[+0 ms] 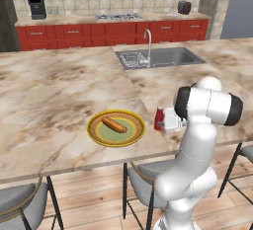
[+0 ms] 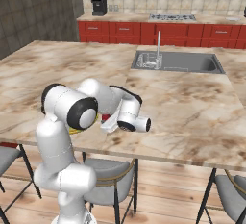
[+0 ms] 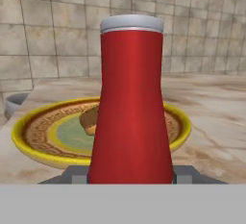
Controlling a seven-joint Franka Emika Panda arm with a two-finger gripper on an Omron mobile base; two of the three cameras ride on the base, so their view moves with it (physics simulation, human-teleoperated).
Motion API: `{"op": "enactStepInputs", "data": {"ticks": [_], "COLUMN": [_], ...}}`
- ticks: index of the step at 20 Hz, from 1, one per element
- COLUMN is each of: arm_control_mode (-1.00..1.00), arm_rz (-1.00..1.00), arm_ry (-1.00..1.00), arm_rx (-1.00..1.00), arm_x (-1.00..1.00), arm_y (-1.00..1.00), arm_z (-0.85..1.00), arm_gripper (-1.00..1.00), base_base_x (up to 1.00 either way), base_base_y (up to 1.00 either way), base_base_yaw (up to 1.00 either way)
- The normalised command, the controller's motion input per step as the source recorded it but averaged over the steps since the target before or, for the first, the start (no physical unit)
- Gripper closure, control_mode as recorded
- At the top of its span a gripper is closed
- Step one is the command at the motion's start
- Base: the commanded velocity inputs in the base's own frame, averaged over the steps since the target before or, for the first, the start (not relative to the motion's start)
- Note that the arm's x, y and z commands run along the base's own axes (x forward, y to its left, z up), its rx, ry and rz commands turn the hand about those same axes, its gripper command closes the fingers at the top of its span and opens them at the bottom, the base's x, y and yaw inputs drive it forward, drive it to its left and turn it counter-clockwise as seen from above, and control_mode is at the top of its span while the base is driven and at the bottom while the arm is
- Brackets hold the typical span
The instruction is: Move the hot dog bun to the plate on the dining table and place the condiment next to that plate. Then navigate to the fridge and take the sausage and place it on the plate as well.
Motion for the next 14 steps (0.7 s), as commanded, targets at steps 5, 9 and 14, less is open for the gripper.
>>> {"op": "enactStepInputs", "data": {"ticks": [5, 9, 14], "arm_control_mode": [-1.00, -1.00, -1.00], "arm_rz": [0.00, 0.00, 0.00], "arm_ry": [0.00, 0.00, 0.00], "arm_rx": [0.00, 0.00, 0.00], "arm_x": [0.39, 0.34, 0.26], "arm_y": [0.00, 0.00, 0.00], "arm_z": [-0.27, -0.27, -0.29], "arm_gripper": [1.00, 1.00, 1.00], "base_base_x": [0.00, 0.00, 0.00], "base_base_y": [0.00, 0.00, 0.00], "base_base_yaw": [0.00, 0.00, 0.00]}}
